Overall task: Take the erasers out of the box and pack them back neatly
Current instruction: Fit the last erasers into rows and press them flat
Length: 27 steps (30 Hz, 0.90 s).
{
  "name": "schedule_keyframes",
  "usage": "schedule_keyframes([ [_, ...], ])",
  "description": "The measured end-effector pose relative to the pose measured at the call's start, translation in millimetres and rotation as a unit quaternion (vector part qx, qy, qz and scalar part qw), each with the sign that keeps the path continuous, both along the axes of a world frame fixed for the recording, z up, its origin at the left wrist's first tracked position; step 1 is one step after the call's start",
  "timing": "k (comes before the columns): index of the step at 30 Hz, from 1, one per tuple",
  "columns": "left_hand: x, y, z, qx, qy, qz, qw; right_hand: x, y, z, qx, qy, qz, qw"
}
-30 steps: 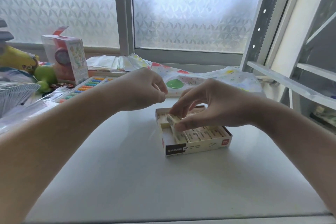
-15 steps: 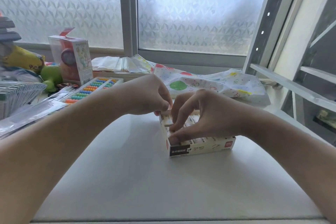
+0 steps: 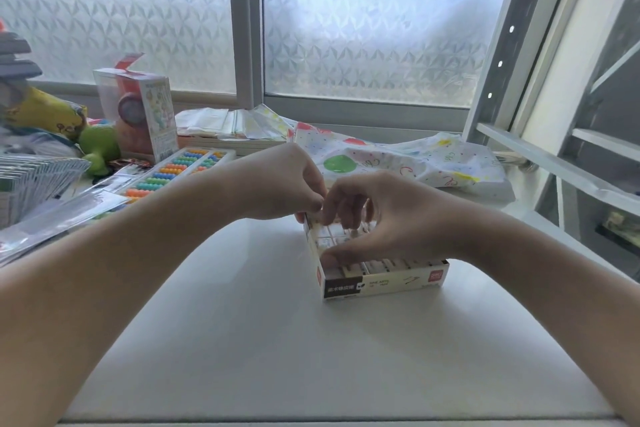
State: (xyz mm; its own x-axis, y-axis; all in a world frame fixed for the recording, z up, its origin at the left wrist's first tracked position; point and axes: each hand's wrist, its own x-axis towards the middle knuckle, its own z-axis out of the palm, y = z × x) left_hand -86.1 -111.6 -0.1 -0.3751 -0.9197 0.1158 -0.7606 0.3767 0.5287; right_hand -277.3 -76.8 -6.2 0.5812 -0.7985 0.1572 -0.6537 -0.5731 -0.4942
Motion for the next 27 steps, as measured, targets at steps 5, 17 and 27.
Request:
schedule_keyframes([
  [5,-2,0,0,0.010,-0.018,0.010,1.000,-37,2,35,-0.022,-0.039,-0.003,0.999],
  [17,-4,3,-1,0.016,-0.036,0.017,0.999,-62,-8,38,0.037,0.133,-0.043,0.989],
  [27,-3,0,-2,0.008,-0.041,0.007,0.999,-34,-5,23,0.041,-0.018,0.052,0.998],
])
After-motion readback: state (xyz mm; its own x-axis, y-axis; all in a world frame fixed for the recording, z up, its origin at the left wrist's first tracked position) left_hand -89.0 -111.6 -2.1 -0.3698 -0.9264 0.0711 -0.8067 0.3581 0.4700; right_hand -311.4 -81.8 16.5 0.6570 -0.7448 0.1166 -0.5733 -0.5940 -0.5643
